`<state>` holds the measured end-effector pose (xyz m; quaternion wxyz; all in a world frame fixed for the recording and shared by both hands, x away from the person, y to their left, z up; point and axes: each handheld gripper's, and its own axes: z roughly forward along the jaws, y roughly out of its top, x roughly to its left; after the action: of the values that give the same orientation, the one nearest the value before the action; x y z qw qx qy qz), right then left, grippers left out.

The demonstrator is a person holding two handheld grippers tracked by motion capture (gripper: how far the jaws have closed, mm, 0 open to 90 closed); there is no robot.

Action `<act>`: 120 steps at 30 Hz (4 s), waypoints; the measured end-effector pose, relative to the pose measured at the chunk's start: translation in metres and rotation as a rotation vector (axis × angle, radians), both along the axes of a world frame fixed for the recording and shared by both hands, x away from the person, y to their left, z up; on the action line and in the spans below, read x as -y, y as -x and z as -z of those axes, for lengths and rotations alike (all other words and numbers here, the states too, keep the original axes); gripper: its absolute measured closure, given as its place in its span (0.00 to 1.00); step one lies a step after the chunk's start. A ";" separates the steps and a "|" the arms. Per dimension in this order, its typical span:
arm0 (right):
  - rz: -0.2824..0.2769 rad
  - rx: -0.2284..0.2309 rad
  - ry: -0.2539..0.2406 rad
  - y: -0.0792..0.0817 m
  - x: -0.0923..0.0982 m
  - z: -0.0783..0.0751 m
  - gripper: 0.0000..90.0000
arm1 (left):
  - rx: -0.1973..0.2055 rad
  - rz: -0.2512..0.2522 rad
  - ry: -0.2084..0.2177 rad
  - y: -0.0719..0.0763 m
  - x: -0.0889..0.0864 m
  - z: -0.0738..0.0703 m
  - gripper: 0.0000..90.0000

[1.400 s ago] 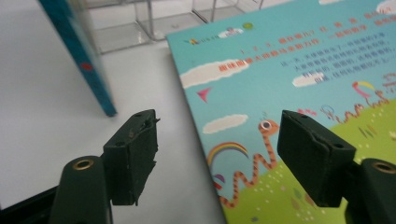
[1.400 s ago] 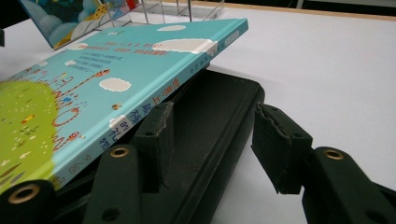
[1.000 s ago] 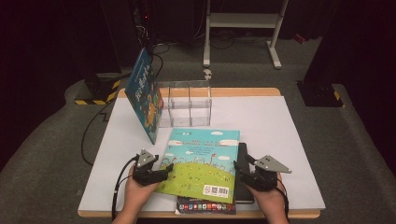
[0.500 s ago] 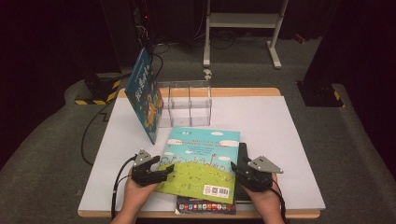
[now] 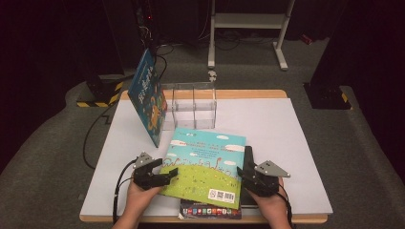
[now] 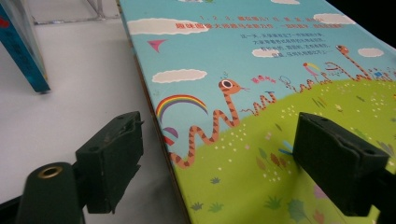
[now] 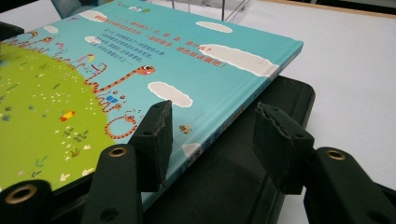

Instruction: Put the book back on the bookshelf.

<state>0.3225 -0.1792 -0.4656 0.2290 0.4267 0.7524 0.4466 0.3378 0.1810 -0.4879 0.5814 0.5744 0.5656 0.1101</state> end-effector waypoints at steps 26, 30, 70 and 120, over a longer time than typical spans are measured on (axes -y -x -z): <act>0.054 -0.001 0.002 -0.001 0.021 -0.005 0.52 | -0.045 0.123 0.022 0.009 0.020 -0.001 0.21; 0.070 -0.010 0.003 -0.002 0.029 -0.006 0.52 | -0.030 0.154 0.027 0.013 0.029 -0.002 0.21; 0.011 -0.126 -0.093 -0.015 0.023 0.003 0.21 | -0.063 0.150 0.053 -0.019 0.034 0.001 0.12; -0.012 -0.228 -0.150 -0.030 0.020 0.005 0.17 | -0.112 0.188 0.091 -0.013 0.037 0.000 0.12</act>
<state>0.3522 -0.1995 -0.4707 0.1070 0.4861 0.7406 0.4514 0.3504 0.1436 -0.4883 0.5819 0.6032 0.5454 -0.0028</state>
